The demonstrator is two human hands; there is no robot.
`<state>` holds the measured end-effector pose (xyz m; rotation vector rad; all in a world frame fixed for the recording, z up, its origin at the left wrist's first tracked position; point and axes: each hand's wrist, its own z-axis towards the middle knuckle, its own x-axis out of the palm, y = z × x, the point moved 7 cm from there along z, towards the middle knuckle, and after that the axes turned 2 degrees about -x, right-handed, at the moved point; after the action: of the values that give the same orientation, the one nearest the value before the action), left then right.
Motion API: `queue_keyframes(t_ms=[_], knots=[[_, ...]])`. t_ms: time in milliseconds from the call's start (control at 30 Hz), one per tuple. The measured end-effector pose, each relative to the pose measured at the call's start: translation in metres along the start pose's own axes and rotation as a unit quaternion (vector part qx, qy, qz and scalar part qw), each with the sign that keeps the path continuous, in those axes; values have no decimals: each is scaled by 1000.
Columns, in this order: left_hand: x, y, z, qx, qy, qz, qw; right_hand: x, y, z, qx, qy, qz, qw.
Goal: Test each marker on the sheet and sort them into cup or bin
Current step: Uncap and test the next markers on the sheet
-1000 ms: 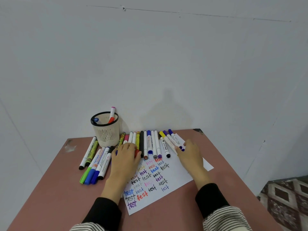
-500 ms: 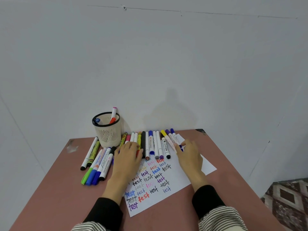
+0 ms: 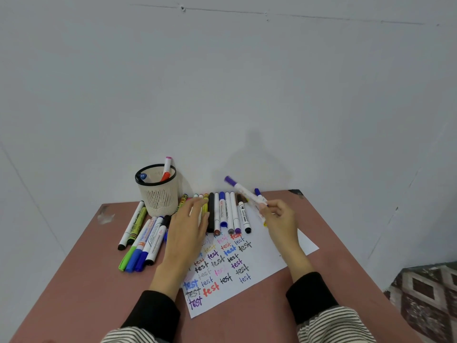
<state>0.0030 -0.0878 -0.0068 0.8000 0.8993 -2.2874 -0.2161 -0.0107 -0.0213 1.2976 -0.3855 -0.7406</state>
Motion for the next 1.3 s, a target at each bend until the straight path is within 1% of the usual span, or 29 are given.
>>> queue_keyframes(t_ms=[100,167,233,300,367,433,467,500,600,633,733,867,1034,1100,1167,1234,1300], knots=[[-3,-11,-2,54,-14,31,998,15,7,-5,-29,113,6,993],[-1,-15,-4,78,-7,69,995,18,11,-8,-45,143,12,989],[0,-15,-5,78,3,91,993,17,13,-10,-42,147,30,988],[2,-17,-7,84,15,103,991,14,11,-11,-15,139,77,987],[4,-23,-8,91,24,69,993,18,8,-14,39,124,176,976],[10,-32,-9,74,64,-10,995,28,4,-20,120,114,296,941],[13,-37,-10,62,93,-42,993,34,1,-22,156,116,325,925],[16,-41,-14,60,116,-62,990,39,-1,-26,183,124,324,920],[21,-45,-16,47,143,-82,985,45,-7,-31,206,141,270,930],[23,-43,-16,38,152,-68,985,44,-7,-31,208,135,269,931],[29,-41,-18,51,182,3,982,44,-7,-29,206,133,288,926],[35,-40,-24,62,227,-3,972,44,-3,-30,197,156,273,929],[36,-44,-26,75,245,-20,967,43,-2,-29,201,171,285,921],[35,-43,-27,57,247,-53,966,39,-3,-27,193,159,288,924],[33,-38,-25,11,233,-132,964,32,-1,-24,173,135,306,927],[27,-30,-22,-42,198,-217,955,24,3,-22,150,114,332,924],[22,-23,-21,-89,164,-286,940,22,3,-22,154,114,351,916]])
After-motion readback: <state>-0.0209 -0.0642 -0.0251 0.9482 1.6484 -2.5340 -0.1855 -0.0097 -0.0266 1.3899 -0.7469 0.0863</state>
